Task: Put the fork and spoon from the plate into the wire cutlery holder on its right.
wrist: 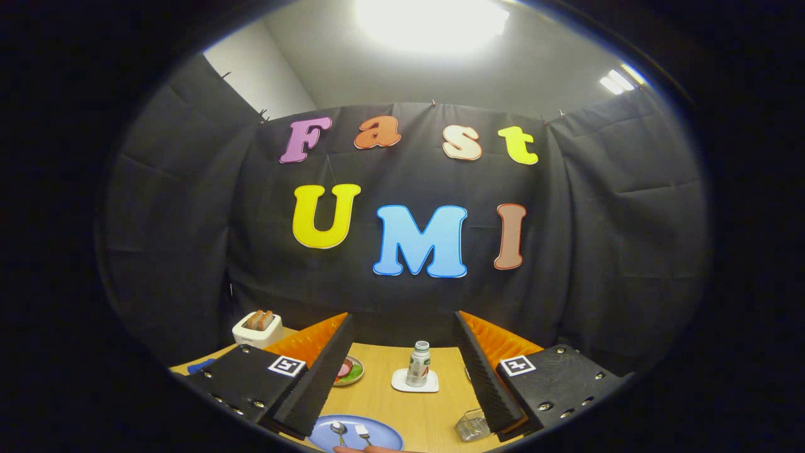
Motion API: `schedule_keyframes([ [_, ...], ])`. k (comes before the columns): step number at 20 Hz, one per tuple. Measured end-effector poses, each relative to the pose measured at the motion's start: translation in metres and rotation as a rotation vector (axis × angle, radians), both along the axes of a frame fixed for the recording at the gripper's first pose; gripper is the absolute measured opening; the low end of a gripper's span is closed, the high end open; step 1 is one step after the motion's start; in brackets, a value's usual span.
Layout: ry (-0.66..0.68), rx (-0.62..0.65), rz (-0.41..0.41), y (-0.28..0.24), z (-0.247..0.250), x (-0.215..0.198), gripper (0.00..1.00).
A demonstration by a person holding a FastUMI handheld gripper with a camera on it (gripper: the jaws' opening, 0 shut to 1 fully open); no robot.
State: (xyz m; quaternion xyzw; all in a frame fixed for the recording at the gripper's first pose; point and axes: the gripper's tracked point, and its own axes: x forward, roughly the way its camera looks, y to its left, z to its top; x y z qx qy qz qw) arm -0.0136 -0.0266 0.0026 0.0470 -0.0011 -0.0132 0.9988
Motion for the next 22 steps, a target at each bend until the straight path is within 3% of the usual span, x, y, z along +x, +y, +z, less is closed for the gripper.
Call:
schedule_keyframes([
  [5,0.06,-0.027,0.069,0.016,-0.025,0.002,0.96],
  [9,0.096,-0.027,0.071,0.019,-0.044,0.008,0.97],
  [22,0.344,-0.119,0.196,0.045,-0.138,0.018,0.97],
])
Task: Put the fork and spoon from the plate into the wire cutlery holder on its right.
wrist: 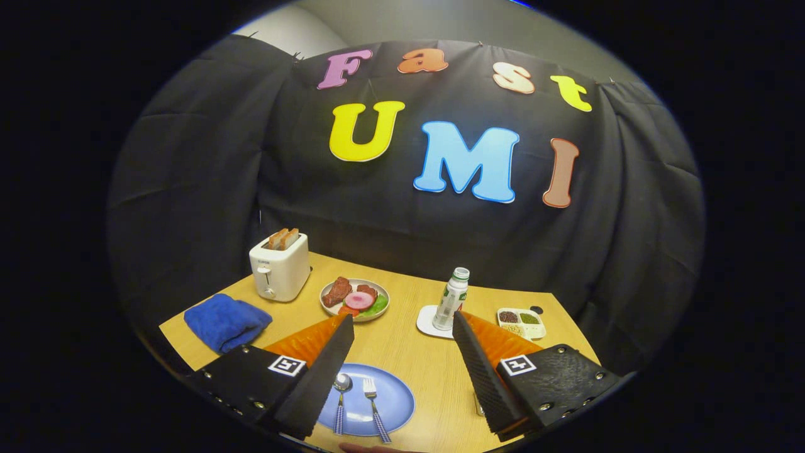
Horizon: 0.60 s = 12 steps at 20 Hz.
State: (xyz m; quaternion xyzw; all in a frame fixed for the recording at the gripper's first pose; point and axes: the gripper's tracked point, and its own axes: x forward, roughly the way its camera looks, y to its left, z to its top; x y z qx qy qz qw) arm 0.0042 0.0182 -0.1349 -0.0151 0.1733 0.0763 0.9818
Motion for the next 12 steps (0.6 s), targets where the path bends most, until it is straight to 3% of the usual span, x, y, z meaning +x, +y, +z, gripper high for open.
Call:
schedule_keyframes([
  [12,0.248,-0.084,0.08,0.019,-0.094,-0.02,0.95],
])
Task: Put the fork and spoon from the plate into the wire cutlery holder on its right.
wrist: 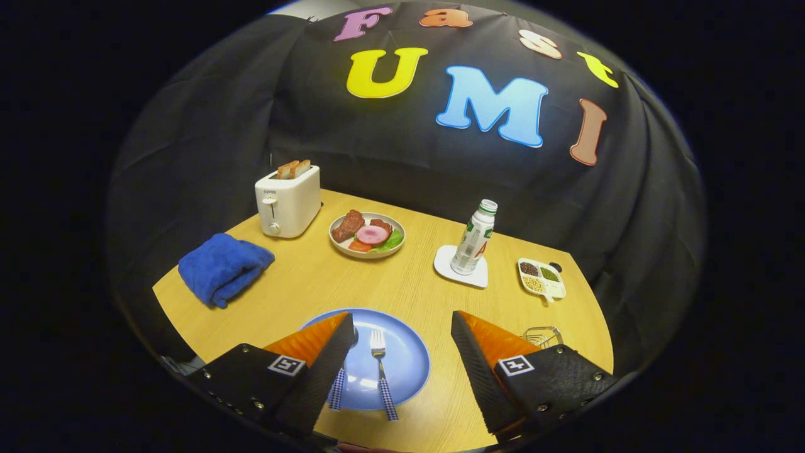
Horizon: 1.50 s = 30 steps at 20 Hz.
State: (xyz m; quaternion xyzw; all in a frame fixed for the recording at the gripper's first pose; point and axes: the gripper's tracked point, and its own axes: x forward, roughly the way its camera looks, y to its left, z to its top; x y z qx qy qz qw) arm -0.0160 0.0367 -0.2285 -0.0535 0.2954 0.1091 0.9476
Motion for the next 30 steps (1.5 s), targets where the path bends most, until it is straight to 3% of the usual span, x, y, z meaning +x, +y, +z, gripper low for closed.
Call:
schedule_keyframes([
  [4,0.095,0.006,0.017,0.003,-0.024,-0.007,0.93],
  [7,0.173,-0.024,0.074,0.01,-0.043,-0.014,0.82],
  [9,0.222,-0.058,0.116,0.013,-0.059,-0.02,0.8],
  [12,0.293,-0.081,0.143,0.016,-0.075,-0.028,0.57],
  [24,0.551,-0.192,0.135,0.008,-0.124,-0.037,0.57],
  [26,0.604,-0.182,0.106,0.006,-0.147,-0.039,0.17],
  [30,0.675,-0.197,0.085,0.0,-0.145,-0.039,0.17],
])
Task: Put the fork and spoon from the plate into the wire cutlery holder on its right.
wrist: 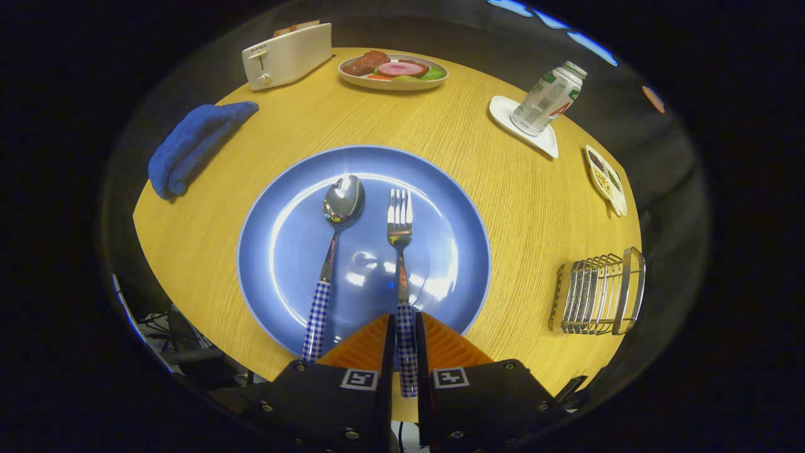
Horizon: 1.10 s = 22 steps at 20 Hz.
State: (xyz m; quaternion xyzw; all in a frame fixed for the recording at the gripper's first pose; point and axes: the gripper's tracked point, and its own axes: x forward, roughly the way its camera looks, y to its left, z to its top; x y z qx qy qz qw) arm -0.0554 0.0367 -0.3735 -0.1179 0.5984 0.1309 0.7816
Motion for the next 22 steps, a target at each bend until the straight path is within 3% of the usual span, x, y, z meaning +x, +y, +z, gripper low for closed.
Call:
schedule_keyframes([
  [1,0.017,-0.009,0.011,-0.003,-0.001,0.0,0.02],
  [12,0.047,-0.043,0.239,-0.039,0.053,-0.011,0.02],
  [22,0.071,-0.144,0.303,-0.135,0.1,-0.02,0.02],
])
